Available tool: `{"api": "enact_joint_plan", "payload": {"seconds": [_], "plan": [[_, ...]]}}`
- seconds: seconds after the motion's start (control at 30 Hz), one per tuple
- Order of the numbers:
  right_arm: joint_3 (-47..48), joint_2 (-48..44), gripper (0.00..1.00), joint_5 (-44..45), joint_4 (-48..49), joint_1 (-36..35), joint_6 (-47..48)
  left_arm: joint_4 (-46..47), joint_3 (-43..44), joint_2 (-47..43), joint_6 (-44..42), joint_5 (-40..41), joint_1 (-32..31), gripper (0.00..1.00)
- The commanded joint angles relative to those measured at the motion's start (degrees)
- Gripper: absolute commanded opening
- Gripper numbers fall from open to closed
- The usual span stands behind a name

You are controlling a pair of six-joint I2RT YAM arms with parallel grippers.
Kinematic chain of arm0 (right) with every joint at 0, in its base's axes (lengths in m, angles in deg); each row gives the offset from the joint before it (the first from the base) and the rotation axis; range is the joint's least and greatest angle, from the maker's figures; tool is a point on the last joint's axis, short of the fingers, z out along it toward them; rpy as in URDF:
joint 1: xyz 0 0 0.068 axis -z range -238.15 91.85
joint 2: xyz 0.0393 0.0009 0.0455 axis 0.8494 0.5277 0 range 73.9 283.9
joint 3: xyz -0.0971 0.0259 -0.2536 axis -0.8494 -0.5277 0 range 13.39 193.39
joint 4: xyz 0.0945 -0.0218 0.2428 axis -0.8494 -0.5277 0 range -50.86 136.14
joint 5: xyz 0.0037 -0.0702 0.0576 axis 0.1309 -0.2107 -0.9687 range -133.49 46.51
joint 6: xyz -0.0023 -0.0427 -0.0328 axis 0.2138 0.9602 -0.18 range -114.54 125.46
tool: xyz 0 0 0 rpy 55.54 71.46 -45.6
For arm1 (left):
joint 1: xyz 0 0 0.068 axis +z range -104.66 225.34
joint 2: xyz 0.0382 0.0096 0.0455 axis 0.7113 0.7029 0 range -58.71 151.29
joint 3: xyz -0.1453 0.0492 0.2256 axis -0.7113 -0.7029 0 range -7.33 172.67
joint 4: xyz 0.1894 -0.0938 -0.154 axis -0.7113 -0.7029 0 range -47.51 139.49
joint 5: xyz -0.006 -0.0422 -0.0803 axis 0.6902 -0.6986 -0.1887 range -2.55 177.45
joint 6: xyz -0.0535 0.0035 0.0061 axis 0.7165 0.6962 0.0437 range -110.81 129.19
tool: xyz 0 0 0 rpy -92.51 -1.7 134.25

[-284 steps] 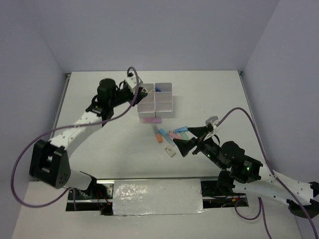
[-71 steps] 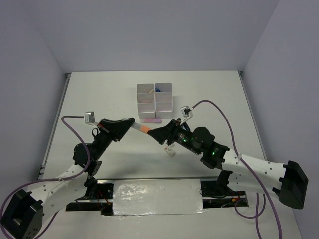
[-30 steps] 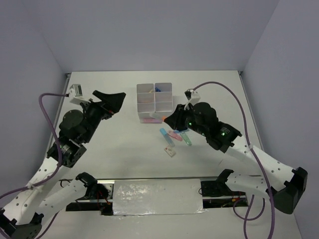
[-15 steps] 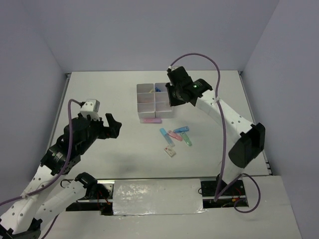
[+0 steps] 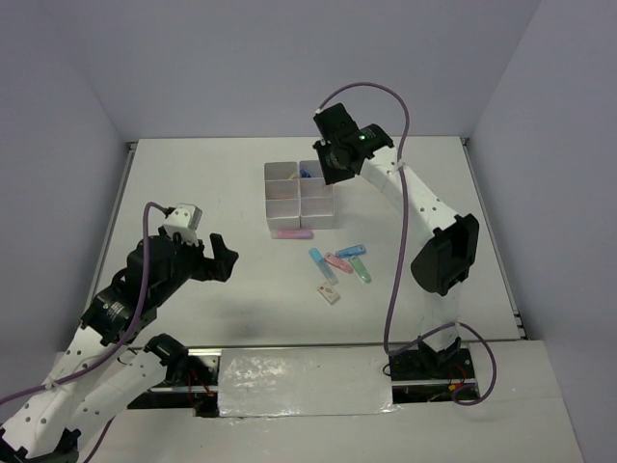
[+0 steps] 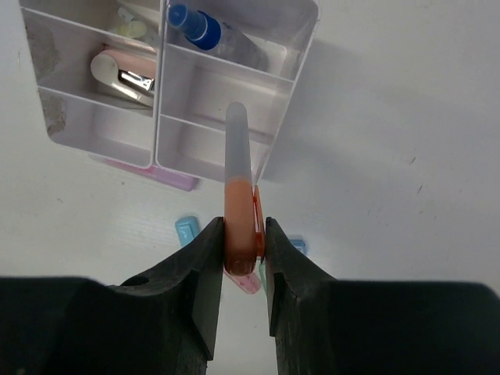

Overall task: Sort the stationery into containers
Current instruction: Place the pen in the storage box.

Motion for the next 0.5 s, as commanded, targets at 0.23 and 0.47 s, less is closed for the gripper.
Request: {"api": "enact_joint_plan", "payload": {"seconds": [0.23,0.47], "plan": [[8.05,8.56,0.0,-1.68,-3.11,3.0,3.01,2.26,0.16,-1.22,-1.47,-1.87,0.09,0.99],[6.12,10.24,0.18,-4.14,-1.01,3.27,3.19,2.35,-0.01,-0.69,-1.65,-2.4,0.09,0.99]]}}
